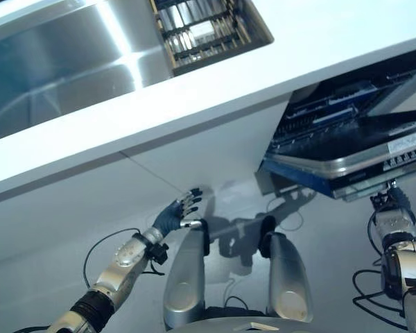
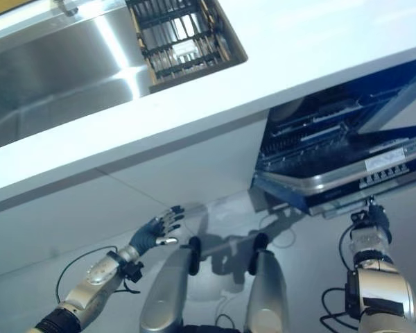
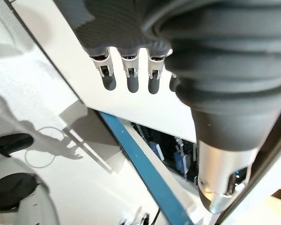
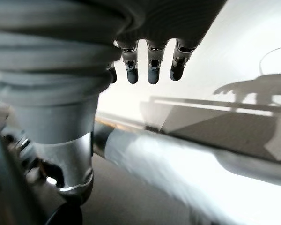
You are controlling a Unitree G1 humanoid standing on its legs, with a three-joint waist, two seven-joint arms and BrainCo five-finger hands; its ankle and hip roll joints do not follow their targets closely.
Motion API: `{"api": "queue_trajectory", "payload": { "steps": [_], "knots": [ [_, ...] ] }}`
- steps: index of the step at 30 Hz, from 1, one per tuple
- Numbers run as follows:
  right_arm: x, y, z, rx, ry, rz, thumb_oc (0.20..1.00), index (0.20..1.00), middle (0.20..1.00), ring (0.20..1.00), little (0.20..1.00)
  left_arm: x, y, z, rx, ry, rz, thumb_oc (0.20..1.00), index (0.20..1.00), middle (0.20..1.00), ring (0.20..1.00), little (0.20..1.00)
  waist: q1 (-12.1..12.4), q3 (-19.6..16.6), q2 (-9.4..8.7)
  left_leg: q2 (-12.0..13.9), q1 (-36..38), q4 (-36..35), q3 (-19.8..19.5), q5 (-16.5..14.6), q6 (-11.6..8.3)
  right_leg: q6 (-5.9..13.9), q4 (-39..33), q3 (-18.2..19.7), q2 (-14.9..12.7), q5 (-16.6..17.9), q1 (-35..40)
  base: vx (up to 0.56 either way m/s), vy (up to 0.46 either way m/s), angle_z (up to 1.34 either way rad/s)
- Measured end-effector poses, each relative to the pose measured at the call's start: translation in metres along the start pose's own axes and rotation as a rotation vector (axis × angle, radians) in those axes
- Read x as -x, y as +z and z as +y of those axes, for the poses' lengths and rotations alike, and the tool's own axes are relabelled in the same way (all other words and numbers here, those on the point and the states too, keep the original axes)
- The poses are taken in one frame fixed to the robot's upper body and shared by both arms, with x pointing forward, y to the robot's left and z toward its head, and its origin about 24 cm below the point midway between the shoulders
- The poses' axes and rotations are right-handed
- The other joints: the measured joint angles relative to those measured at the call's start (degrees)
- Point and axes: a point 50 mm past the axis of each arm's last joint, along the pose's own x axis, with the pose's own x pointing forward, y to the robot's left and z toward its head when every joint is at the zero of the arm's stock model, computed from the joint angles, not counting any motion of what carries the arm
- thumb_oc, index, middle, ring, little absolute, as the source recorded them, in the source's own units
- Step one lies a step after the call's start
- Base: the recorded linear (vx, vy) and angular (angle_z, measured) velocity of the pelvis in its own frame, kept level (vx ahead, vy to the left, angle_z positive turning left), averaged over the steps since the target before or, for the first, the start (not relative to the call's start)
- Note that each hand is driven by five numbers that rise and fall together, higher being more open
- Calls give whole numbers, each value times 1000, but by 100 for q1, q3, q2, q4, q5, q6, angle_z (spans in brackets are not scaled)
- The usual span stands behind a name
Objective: Pick up plates and place into dishwasher.
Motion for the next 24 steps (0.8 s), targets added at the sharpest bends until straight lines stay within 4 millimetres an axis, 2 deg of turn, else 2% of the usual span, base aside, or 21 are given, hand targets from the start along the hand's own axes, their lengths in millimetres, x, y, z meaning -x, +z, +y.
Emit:
{"api": "queue_trajectory", "payload": {
  "steps": [4, 6, 8, 9, 13, 15, 20, 24],
  "knots": [
    [0, 13, 31, 36, 93, -48, 1000, 1000, 1000, 1000, 1000, 4, -1, -1, 2, -10, 6, 1000, 1000, 1000, 1000, 1000, 143, -107, -61, 41, 296, -451, -8, 235, -45, 7, -338, -134, 14, 6, 322, 67, -8, 15],
    [1, 16, 41, 33, 117, -57, 1000, 1000, 1000, 1000, 1000, 5, -1, -1, -2, -14, 8, 1000, 1000, 1000, 1000, 1000, 227, -273, -148, 42, 348, -557, -12, 317, -51, 4, -379, -162, 14, 8, 398, 97, -1, 24],
    [1, 19, 46, 30, 132, -64, 1000, 1000, 1000, 1000, 1000, 8, -3, 1, -7, -14, 22, 1000, 1000, 1000, 1000, 1000, 287, -369, -248, 55, 503, -596, -5, 464, -145, -121, -347, -151, 14, 97, 558, 110, -4, 24],
    [2, 18, 48, 42, 138, -63, 1000, 1000, 1000, 1000, 1000, 12, -6, 2, -2, -6, 35, 1000, 1000, 1000, 1000, 1000, 323, -465, -309, 64, 562, -593, -3, 488, -180, -122, -324, -153, 12, 98, 607, 94, -9, 10],
    [0, 11, 40, 57, 56, -13, 1000, 1000, 1000, 1000, 1000, 22, -14, 3, 6, 4, 81, 1000, 1000, 1000, 1000, 1000, 408, -606, -464, 51, 692, -601, 31, 515, -296, -123, -367, -157, 10, 146, 795, 74, 5, 8],
    [0, 12, 39, 60, 51, -4, 1000, 1000, 1000, 1000, 1000, 23, -15, 3, 8, -2, 83, 1000, 1000, 1000, 1000, 1000, 358, -619, -485, 18, 746, -656, 51, 511, -282, -52, -421, -163, 1, 195, 861, 53, 34, 0],
    [0, 9, 36, 73, 41, 39, 1000, 1000, 1000, 1000, 1000, 23, -15, 4, 10, -6, 80, 1000, 1000, 1000, 1000, 1000, 330, -673, -461, 21, 1101, -900, 93, 521, -272, -45, -623, -186, -4, 200, 1193, 68, 52, 0],
    [0, 8, 33, 79, 31, 57, 1000, 1000, 1000, 1000, 1000, 29, -22, -1, 35, -9, 101, 1000, 1000, 1000, 1000, 1000, 321, -854, -407, 35, 1221, -1053, 128, 563, -243, -87, -705, -181, -8, 174, 1266, 112, 43, 0]
  ]
}}
